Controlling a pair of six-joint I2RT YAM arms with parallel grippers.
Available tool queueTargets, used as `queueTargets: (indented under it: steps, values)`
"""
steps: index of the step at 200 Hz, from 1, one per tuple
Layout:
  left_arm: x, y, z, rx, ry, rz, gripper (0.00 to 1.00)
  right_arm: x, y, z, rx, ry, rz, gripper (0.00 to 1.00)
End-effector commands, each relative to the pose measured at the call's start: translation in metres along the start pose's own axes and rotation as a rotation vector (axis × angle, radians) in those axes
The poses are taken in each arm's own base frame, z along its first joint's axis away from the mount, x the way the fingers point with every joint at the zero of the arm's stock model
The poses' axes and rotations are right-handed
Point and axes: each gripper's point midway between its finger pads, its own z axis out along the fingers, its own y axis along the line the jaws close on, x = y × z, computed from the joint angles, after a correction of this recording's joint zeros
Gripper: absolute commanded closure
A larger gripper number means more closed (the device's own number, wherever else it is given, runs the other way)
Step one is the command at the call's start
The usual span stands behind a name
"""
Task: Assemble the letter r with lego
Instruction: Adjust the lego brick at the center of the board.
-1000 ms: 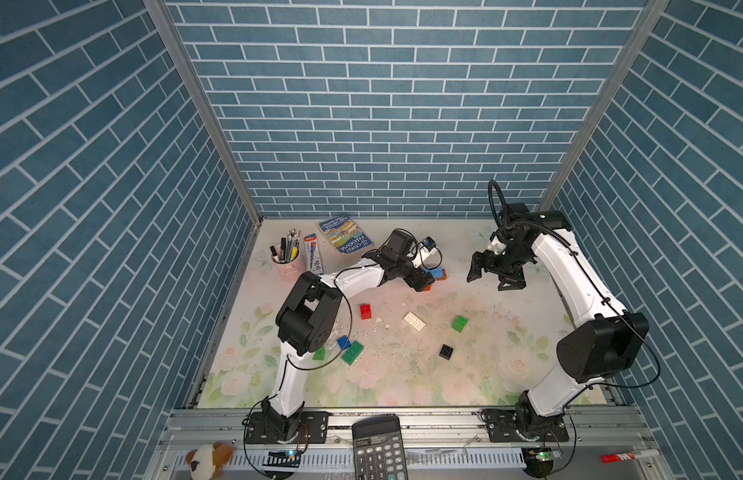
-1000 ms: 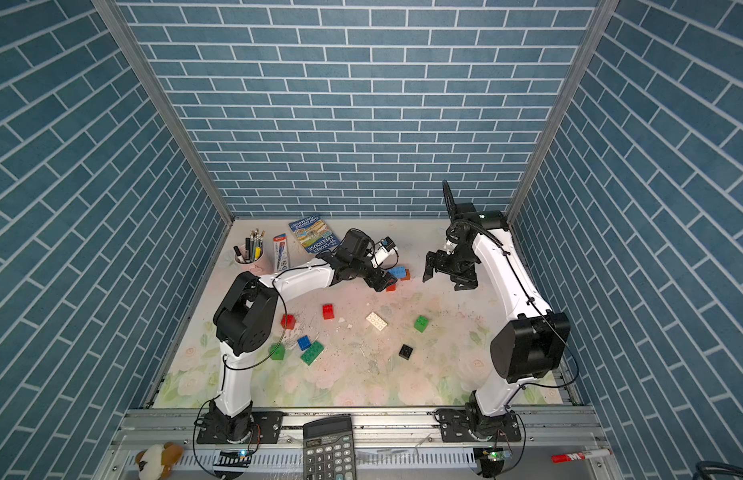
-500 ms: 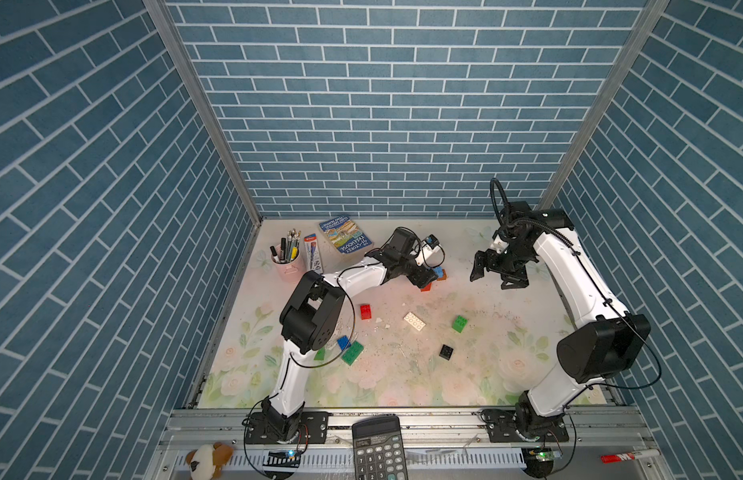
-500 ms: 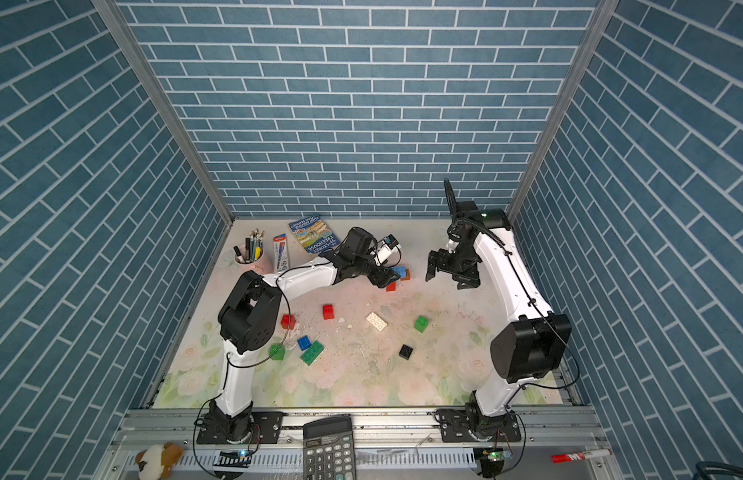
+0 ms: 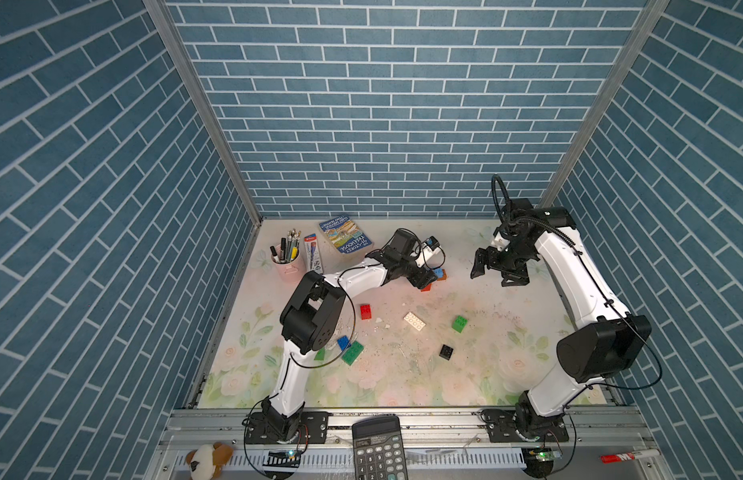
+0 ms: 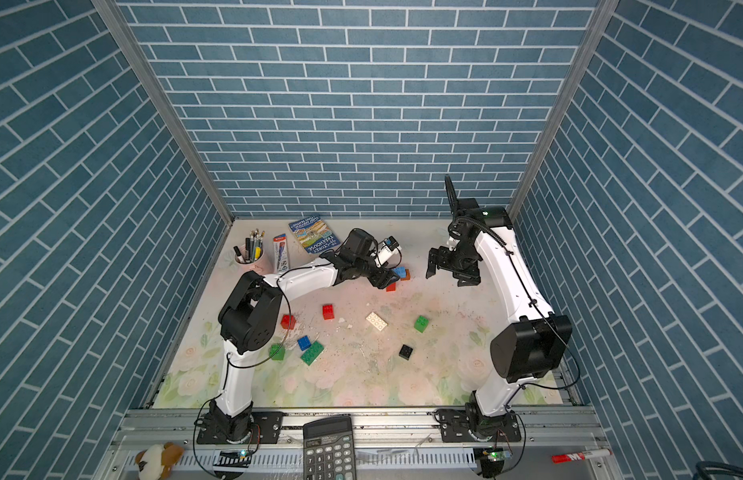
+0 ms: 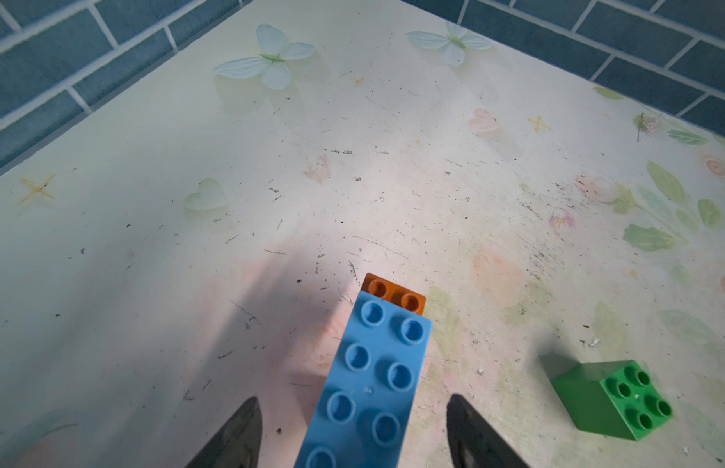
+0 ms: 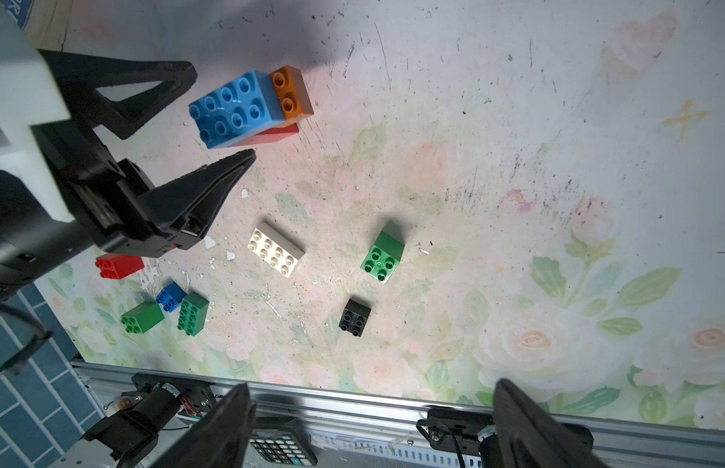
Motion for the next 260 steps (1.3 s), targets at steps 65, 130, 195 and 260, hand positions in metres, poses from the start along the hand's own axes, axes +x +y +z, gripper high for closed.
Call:
queueTargets:
  steps: [65,130,195,260]
  values:
    - [0.019,-0.006,0.011,0.002,0.057,-0.011,0.56,0.006,-0.009,0.000,0.033,0.010,0.014,0.08]
    - [-0.013,-0.010,-0.008,0.055,0.010,-0.188,0.77,0.002,-0.004,0.005,-0.006,-0.028,0.025,0.08]
    - [-0.041,0.016,-0.005,0.181,-0.207,-0.621,0.73,0.006,-0.004,0.024,-0.065,-0.057,0.058,0.08]
    - [-0.023,0.067,0.017,0.115,-0.337,-0.927,0.68,0.014,-0.012,0.026,-0.064,-0.076,0.071,0.08]
